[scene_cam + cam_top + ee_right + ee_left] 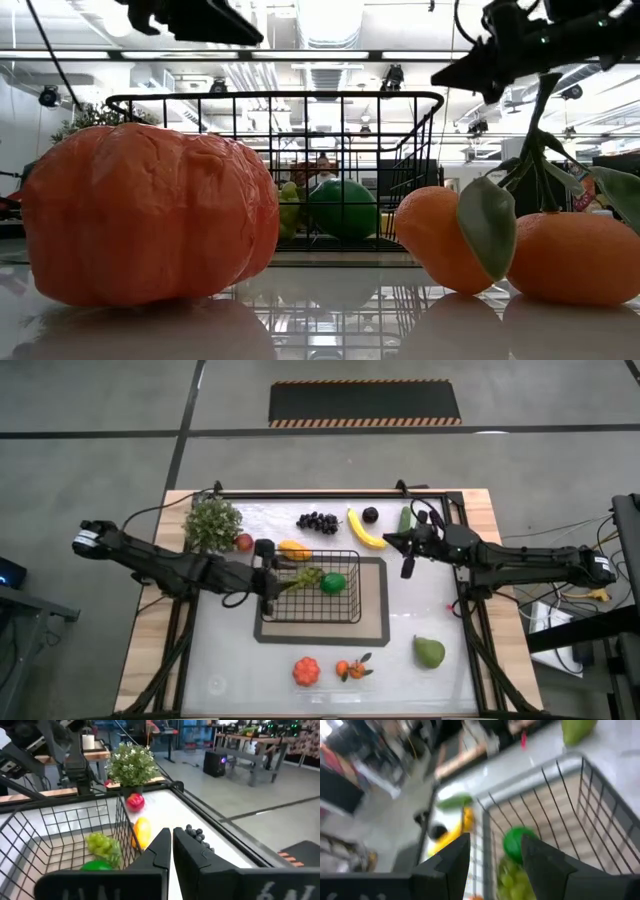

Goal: Build produce basket
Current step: Put the black plum into the black wire basket

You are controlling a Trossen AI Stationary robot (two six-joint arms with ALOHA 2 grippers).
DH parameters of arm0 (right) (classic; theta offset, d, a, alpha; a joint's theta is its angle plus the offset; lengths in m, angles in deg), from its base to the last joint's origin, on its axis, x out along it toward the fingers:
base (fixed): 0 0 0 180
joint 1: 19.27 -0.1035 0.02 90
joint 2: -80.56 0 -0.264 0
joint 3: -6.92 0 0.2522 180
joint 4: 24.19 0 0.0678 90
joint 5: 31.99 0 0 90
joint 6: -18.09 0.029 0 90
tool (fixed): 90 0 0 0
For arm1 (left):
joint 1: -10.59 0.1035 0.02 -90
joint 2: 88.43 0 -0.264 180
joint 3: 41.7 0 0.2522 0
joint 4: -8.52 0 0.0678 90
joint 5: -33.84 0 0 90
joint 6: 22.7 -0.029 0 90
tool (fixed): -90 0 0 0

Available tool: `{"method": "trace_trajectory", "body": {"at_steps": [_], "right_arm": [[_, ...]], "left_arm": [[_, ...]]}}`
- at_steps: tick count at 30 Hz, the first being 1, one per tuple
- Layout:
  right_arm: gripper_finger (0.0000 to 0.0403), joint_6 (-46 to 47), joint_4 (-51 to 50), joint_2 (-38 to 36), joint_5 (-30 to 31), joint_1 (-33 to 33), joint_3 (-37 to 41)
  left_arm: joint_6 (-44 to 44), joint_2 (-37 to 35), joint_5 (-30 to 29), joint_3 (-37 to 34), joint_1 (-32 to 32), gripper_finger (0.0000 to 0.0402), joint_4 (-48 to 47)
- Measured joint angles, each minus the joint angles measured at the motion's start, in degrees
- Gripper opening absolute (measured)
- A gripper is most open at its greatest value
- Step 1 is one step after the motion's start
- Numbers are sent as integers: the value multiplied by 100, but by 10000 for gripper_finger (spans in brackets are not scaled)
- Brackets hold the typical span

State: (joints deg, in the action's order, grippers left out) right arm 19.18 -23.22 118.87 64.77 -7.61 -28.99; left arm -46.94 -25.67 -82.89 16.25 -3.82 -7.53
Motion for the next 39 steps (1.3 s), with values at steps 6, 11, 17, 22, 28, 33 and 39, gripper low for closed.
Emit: {"method": "trace_trajectory", "body": {"at_steps": [6, 11, 17, 22, 28, 33, 39], "right_arm": [[9, 97, -790, 736, 439, 34, -837], [9, 496, -1740, 1572, 533, 348, -1885], [9, 653, -3102, 2639, 523, 1008, -3172], [9, 621, -4159, 3417, 477, 1565, -4021], [12, 665, -5028, 4199, -447, 2072, -4783], [50, 720, -5231, 4789, -525, 2340, -5111], [139, 1542, -5427, 5464, -203, 2604, -5454]], "left_arm": [[-784, -548, -22, -735, 22, 160, 1112], [-1412, -918, -56, -1027, 56, 160, 1618], [-1964, -1291, -96, -1209, 85, 160, 1828], [-1992, -1503, -118, -1219, 112, 160, 1858], [-1985, -1586, -389, -1233, 134, 160, 1838], [-1992, -1588, -530, -1235, 135, 160, 1839], [-1999, -1568, -594, -1235, 134, 160, 1831]]}}
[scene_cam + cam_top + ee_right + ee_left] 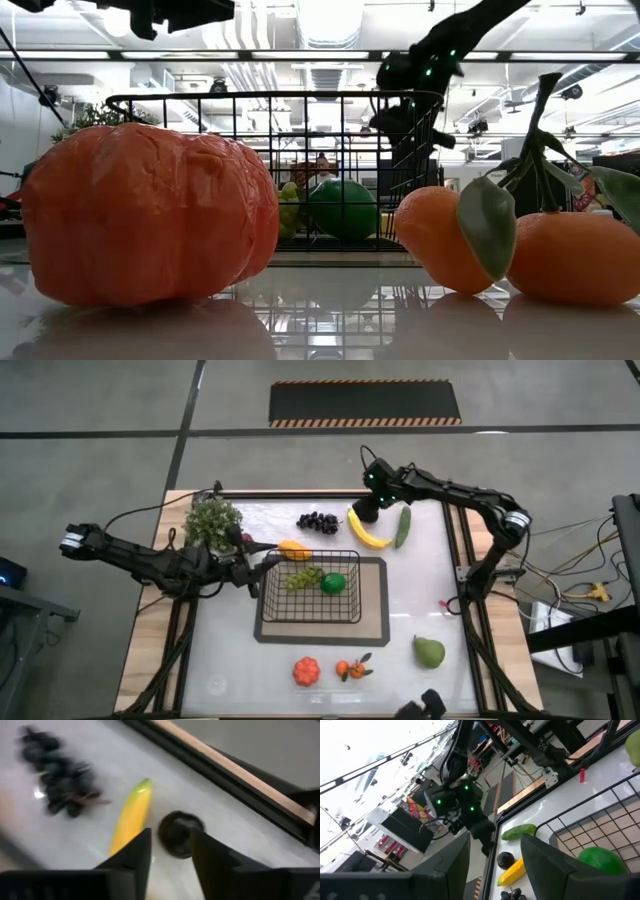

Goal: Build produce basket
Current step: Put the black plum into the black wire basket

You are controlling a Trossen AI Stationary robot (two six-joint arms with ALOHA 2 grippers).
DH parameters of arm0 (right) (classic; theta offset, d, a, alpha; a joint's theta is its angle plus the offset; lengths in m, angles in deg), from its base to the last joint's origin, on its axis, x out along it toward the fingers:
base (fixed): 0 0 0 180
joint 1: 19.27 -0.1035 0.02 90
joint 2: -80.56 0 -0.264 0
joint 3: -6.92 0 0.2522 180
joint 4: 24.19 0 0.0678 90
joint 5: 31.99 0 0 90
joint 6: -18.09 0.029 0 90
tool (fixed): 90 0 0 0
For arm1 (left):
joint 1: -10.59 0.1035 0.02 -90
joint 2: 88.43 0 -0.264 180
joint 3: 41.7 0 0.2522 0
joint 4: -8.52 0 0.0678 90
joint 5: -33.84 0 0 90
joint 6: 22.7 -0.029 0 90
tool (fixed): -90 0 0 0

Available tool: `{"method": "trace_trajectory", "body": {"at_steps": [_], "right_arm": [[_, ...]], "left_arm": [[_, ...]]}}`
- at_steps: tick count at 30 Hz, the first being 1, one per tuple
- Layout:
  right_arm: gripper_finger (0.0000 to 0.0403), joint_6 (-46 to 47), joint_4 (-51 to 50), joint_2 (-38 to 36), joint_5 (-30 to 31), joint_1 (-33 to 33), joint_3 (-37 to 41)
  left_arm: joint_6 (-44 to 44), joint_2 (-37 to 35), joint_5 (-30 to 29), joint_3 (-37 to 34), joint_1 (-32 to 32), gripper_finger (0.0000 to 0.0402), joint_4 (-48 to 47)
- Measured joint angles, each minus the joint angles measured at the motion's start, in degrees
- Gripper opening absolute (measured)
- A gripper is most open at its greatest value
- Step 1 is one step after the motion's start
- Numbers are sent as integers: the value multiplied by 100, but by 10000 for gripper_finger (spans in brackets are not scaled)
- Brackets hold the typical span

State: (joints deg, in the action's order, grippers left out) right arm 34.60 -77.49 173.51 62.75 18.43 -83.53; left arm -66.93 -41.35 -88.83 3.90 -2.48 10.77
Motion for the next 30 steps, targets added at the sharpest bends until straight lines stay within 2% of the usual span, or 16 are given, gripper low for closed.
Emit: {"method": "trace_trajectory", "body": {"at_steps": [7, 14, 22, 30], "right_arm": [[228, 81, -221, 606, 76, 88, -308], [273, 292, -347, 927, 48, 91, -339], [280, 404, -299, 1150, 130, 84, -317], [234, 527, -267, 1294, 143, 84, -306]], "left_arm": [[21, 12, -499, 0, 1, 160, 12], [29, 16, -646, 0, 1, 160, 3], [33, 43, -673, 0, -1, 160, -2], [36, 53, -673, 0, -1, 160, 6]]}}
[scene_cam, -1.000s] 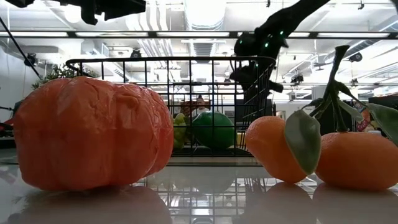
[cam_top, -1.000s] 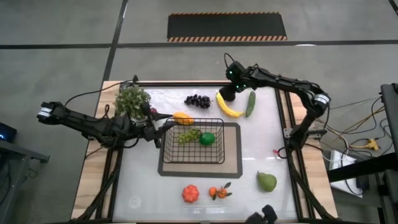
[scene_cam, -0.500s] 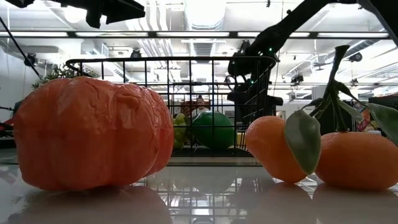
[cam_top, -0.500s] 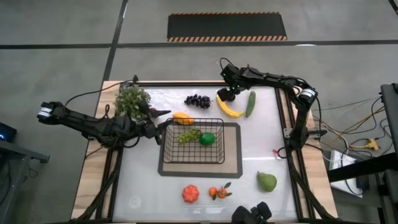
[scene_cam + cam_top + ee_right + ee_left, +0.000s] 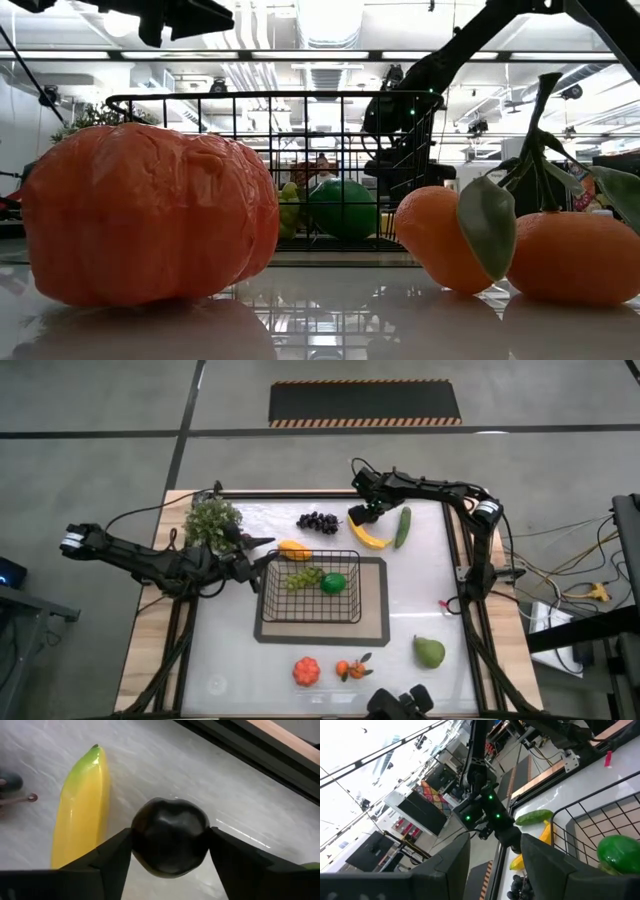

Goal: Build produce basket
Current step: Put the black plum into the black wire basket

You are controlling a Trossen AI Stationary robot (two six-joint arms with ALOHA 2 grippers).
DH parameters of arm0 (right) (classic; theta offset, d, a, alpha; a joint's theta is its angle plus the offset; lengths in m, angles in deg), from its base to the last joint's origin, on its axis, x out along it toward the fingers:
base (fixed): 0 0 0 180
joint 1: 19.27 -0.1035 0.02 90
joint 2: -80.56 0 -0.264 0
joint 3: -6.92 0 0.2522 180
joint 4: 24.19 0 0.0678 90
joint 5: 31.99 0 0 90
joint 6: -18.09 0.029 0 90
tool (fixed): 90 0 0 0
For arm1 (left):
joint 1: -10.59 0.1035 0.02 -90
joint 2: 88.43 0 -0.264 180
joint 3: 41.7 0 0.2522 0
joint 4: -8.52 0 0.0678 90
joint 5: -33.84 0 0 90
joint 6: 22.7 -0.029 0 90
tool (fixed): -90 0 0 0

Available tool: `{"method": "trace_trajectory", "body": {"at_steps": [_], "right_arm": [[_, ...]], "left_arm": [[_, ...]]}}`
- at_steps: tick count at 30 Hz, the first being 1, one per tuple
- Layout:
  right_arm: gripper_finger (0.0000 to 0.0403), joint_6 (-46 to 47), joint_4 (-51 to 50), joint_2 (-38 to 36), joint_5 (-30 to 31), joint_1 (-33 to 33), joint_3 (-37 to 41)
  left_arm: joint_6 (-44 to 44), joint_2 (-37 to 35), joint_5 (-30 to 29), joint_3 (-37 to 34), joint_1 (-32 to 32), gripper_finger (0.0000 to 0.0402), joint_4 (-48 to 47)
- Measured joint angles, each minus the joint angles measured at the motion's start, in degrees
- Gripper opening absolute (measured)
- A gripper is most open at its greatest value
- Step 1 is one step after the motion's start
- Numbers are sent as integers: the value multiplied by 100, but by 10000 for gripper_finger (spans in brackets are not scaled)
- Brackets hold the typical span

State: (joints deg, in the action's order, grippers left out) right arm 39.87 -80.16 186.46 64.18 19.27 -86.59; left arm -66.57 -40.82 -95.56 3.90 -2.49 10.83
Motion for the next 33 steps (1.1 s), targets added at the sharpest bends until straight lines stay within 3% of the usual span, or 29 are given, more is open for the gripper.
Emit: {"method": "trace_trajectory", "body": {"at_steps": [7, 15, 22, 33], "right_arm": [[197, 84, 6, -23, 0, -2, 0], [203, 6, -126, -155, 0, -2, -68], [205, -301, -779, -513, 156, -92, -770], [205, -701, -1938, -1209, 137, -1209, -1926]], "left_arm": [[4, 0, 1, 0, 0, 160, -2], [20, 0, 2, 0, 0, 160, -2], [45, 0, 4, 0, 0, 160, -2], [144, 0, 8, 0, 0, 160, -7]]}}
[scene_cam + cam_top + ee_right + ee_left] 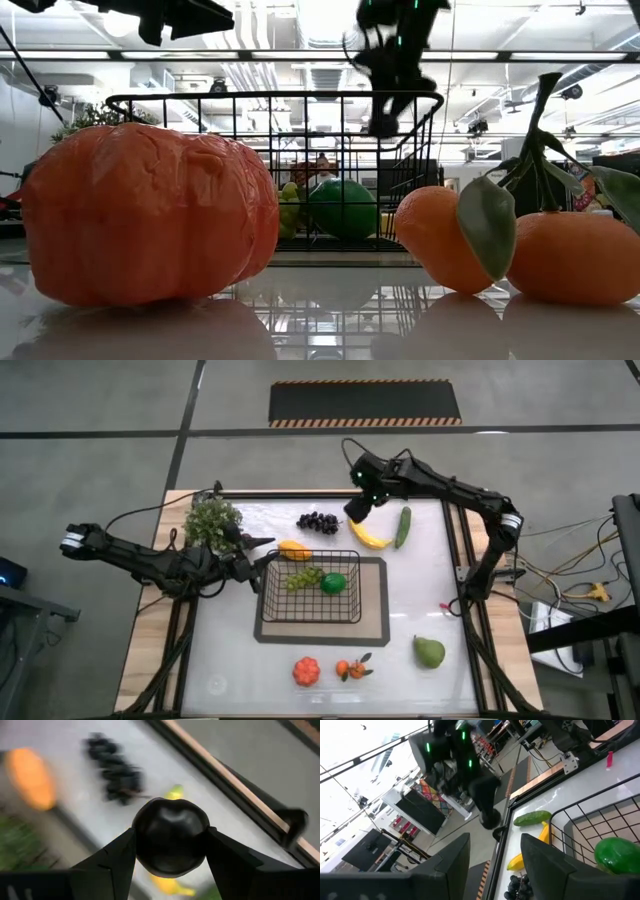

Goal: Build produce basket
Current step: Put the black plum into the black wire basket

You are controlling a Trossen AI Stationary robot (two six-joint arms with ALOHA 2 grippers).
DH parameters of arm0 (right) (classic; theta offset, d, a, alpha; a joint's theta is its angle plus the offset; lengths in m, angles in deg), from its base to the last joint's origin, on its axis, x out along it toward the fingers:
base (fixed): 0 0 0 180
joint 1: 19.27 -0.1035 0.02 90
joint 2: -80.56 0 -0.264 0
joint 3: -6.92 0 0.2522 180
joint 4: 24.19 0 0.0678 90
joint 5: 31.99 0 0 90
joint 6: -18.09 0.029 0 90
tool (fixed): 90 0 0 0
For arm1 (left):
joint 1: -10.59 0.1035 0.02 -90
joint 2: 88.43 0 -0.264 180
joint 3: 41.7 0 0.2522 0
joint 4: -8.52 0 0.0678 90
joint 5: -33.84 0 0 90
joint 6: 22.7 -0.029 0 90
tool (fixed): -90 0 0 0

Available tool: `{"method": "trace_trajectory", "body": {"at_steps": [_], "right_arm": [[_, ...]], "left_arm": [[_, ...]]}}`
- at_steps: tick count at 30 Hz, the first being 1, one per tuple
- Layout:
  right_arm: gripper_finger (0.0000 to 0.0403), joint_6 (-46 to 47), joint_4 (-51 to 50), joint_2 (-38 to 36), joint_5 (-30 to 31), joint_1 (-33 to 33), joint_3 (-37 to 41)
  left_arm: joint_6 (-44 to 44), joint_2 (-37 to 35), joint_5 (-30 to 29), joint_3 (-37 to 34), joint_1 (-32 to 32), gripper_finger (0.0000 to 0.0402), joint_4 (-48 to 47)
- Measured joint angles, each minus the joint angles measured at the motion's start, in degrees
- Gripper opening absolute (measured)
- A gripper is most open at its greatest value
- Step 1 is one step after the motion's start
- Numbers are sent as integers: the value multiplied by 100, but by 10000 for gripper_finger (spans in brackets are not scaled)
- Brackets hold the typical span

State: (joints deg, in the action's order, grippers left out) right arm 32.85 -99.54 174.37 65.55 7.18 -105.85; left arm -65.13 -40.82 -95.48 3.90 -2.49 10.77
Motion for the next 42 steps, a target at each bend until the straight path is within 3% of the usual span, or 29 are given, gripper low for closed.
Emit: {"method": "trace_trajectory", "body": {"at_steps": [11, 17, 25, 33, 42], "right_arm": [[205, -1401, -124, -326, -256, -1801, -328], [205, -2264, -46, -293, -875, -2368, -213], [205, -2114, 270, -178, -1037, -2617, -44], [205, -1881, 551, 360, -1523, -2724, 329], [205, -1875, 566, 872, -1571, -2823, 372]], "left_arm": [[9, 0, 1, 0, 0, 160, 2], [13, 0, 3, 0, 0, 160, 2], [22, 0, 5, 0, 0, 160, 2], [24, -2, 5, 0, -2, 160, 2], [26, -2, 5, 0, -2, 160, 4]]}}
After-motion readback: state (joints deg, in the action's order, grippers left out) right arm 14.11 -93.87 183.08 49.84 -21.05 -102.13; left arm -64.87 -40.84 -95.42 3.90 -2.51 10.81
